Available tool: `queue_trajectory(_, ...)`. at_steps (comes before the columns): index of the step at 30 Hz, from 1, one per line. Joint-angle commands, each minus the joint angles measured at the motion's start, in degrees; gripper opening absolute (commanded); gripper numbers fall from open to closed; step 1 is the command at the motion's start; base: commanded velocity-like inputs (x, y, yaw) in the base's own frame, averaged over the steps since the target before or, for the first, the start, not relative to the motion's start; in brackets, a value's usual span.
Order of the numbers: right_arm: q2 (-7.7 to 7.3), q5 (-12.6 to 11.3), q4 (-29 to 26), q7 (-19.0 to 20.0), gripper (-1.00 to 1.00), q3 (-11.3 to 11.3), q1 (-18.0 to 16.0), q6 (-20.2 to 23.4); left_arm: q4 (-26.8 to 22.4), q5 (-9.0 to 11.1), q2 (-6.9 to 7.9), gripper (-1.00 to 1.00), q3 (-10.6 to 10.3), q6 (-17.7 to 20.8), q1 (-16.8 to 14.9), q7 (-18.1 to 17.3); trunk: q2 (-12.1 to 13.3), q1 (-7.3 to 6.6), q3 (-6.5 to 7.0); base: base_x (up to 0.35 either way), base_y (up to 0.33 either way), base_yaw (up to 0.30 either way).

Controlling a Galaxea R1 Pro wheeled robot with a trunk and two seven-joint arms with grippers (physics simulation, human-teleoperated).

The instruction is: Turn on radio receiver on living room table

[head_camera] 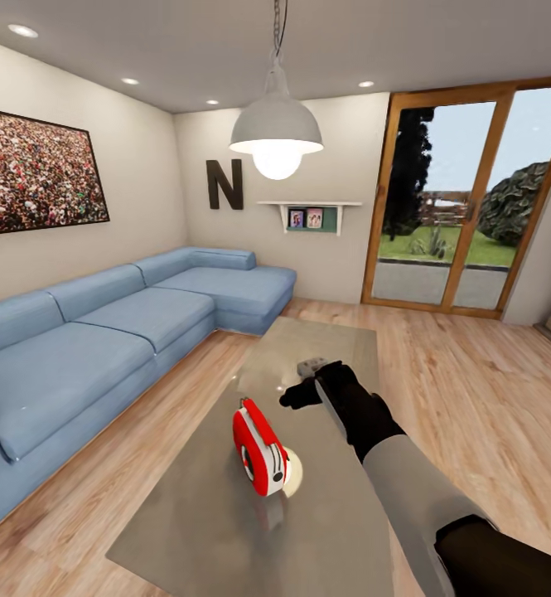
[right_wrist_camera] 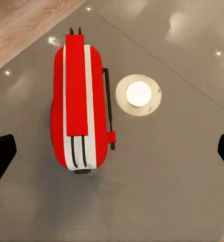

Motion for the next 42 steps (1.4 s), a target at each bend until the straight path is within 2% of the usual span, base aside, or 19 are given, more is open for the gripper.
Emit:
queue_trajectory(1,0.00,0.00,0.01,0.00,1.00,-0.03,0.00,-0.02,0.00,0.00,0.00,1.00,0.01,0.01,0.00,0.00,0.00,0.00,0.00,0.000,0.128,0.000)
queue_trajectory(7,0.00,0.04,0.01,-0.04,1.00,-0.03,0.00,-0.03,0.00,0.00,0.07,1.00,0.07,0.02,0.00,0.00,0.00,0.00,0.00,0.047,0.214,0.000)
queue_trajectory(15,0.00,0.68,0.01,-0.96,1.00,0.03,0.00,-0.03,0.00,0.08,0.09,1.00,0.09,0.06,0.00,0.00,0.00,0.00,0.00,0.243,0.075,0.000)
queue_trajectory(42,0.00,0.04,0.90,-0.38,1.00,0.67,0.00,0.19,0.00,0.15,-0.08,1.00,0.02,-0.07,0.00,0.00,0.00,0.00,0.00,0.004,0.000,0.000)
